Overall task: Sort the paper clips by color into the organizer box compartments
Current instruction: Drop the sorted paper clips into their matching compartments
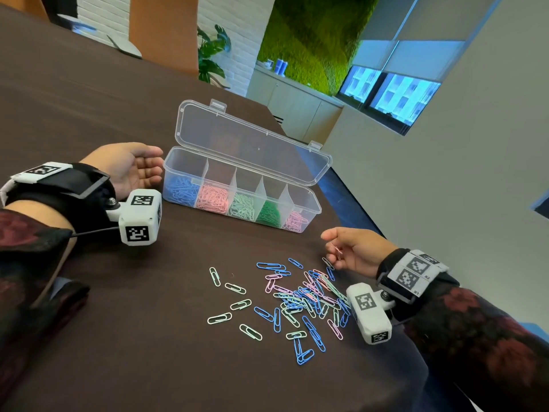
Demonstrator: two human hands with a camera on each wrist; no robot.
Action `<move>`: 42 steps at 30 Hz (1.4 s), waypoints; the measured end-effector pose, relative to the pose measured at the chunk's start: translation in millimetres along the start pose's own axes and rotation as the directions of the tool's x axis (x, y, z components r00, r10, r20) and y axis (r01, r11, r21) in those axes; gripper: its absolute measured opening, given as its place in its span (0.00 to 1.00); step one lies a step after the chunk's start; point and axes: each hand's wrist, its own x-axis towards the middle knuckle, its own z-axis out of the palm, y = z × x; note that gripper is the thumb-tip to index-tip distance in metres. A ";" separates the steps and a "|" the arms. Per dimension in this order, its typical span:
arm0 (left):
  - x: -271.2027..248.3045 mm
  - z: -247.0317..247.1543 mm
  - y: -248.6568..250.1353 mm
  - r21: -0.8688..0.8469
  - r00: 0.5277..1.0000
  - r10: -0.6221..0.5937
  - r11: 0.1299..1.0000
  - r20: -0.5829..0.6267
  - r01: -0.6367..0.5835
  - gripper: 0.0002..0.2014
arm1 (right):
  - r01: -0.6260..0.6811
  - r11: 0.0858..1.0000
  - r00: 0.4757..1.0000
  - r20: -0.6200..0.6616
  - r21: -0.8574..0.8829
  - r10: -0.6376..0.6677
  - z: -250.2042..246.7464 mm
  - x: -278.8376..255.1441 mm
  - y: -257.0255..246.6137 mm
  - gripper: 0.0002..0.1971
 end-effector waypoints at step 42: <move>1.2 -0.7 -0.4 -0.025 1.000 -0.006 1.000 0.003 0.006 0.08 | 0.063 0.393 0.996 0.081 -0.917 0.029 5.6 -36.5 8.8 0.12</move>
